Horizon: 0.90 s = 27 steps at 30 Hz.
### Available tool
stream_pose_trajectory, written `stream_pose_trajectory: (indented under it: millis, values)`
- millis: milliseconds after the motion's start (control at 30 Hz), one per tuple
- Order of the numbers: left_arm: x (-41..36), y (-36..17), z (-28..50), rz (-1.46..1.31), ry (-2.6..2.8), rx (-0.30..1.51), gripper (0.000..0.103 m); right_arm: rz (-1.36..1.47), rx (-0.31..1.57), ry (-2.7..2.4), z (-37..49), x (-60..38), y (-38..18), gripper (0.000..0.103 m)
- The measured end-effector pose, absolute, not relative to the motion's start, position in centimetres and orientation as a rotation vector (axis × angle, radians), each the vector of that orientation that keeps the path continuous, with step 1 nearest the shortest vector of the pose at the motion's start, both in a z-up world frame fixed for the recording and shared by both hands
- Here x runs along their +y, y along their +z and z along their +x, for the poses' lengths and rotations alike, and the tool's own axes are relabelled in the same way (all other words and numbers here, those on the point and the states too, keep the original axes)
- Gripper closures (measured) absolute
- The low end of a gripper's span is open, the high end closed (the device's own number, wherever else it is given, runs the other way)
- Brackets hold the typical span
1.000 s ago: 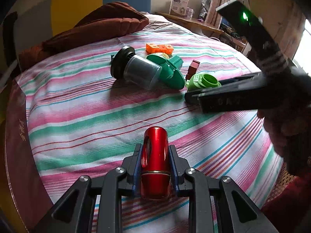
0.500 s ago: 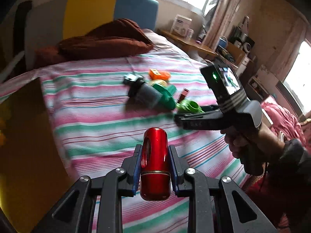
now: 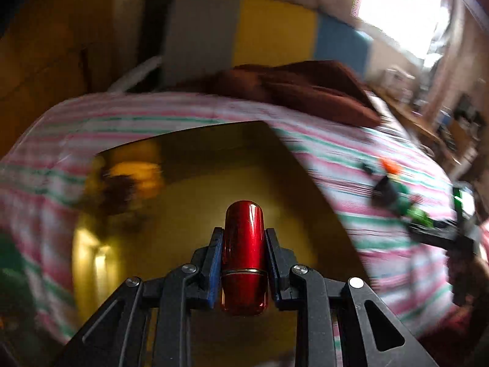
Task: Organize rigid objects
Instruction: 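Place the red cylinder in the tray with left while right lifts the green toy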
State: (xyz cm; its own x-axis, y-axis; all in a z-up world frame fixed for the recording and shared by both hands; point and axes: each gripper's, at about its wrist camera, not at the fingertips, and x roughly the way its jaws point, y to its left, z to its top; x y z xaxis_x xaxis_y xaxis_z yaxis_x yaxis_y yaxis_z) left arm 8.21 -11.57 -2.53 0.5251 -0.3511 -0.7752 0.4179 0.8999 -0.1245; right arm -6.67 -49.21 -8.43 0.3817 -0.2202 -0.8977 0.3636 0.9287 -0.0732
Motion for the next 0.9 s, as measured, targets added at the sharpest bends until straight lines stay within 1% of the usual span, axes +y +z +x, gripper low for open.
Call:
stream_pose_trajectory:
  millis: [133, 267, 533, 667, 900]
  values:
    - [-8.3, -4.2, 11.8, 0.099, -0.319, 0.953, 0.077, 0.144, 1.119, -0.375, -6.7, -49.3, -8.5, 0.039]
    - [-6.9, -6.0, 14.0, 0.143, -0.223, 0.978, 0.077, 0.142, 1.119, -0.372, -6.7, -49.3, -8.5, 0.039]
    - [-5.4, -7.8, 15.4, 0.215, -0.127, 0.974, 0.076, 0.136, 1.119, -0.372, -6.7, -49.4, -8.6, 0.039]
    - [-5.1, -7.3, 14.4, 0.217, -0.121, 0.933, 0.071, 0.132, 1.118, -0.374, -6.7, -49.3, -8.6, 0.039]
    - [-4.7, -4.2, 10.9, 0.194, -0.139, 0.824, 0.065, 0.146, 1.115, -0.377, -6.7, -49.5, -8.6, 0.039]
